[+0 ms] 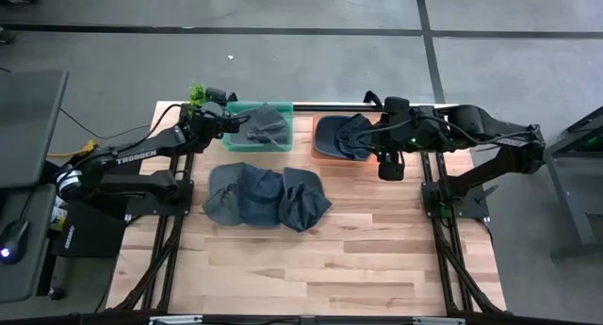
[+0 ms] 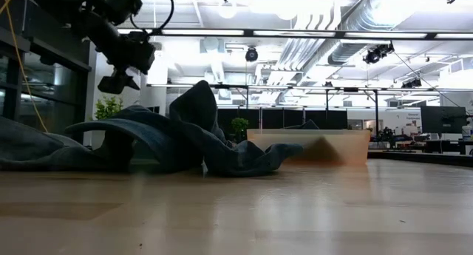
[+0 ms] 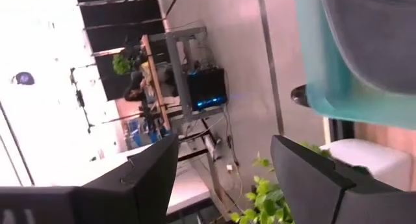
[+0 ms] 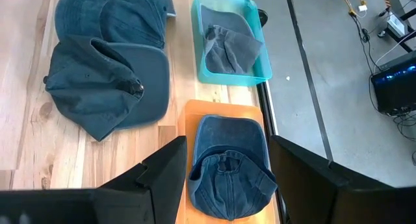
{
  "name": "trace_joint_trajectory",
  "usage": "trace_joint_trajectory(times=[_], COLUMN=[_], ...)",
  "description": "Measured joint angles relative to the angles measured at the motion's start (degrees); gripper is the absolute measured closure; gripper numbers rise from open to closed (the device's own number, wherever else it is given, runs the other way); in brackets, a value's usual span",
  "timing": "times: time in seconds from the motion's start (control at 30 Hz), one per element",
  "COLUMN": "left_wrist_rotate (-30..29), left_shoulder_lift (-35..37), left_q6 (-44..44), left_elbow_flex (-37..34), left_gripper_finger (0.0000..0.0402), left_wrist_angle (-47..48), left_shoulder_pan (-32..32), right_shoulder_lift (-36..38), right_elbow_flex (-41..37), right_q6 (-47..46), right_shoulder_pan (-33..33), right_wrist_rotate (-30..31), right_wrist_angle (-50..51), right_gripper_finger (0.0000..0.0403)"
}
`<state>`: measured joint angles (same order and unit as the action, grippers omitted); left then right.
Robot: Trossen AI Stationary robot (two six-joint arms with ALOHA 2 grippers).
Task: Pick & Place hat
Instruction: Put the right blue cap into the orange bin
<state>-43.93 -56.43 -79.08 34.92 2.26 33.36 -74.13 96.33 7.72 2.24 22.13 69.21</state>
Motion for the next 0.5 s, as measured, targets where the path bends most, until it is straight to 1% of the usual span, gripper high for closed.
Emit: trace_joint_trajectory(times=[0.07, 0.17, 0.3, 0.43, 0.5], left_wrist_rotate=[0.51, 4.73, 11.38, 19.38, 21.23], left_shoulder_lift=[0.57, 0.92, 0.9, 0.88, 0.89], left_q6=[2.46, 10.21, 21.32, 29.27, 32.45], left_elbow_flex=[0.0, 0.0, -0.02, -0.02, -0.02], left_gripper_finger=[0.016, 0.0169, 0.0204, 0.024, 0.0254], left_wrist_angle=[-0.08, 0.28, 3.41, 7.17, 8.18], left_shoulder_pan=[0.0, 0.0, -0.01, -1.21, -2.76], right_shoulder_lift=[0.0, 0.0, 0.0, 0.0, 0.0], right_elbow_flex=[0.0, 0.0, -0.62, -2.64, -3.78], right_q6=[-0.02, -0.2, -0.21, 0.01, 0.05], right_shoulder_pan=[0.0, 0.0, 0.0, 0.0, 0.0], right_wrist_rotate=[0.0, 0.0, -0.22, -0.57, -0.96], right_wrist_angle=[0.0, 0.0, -0.03, 0.02, -0.01], right_gripper_finger=[0.019, 0.019, 0.019, 0.019, 0.019])
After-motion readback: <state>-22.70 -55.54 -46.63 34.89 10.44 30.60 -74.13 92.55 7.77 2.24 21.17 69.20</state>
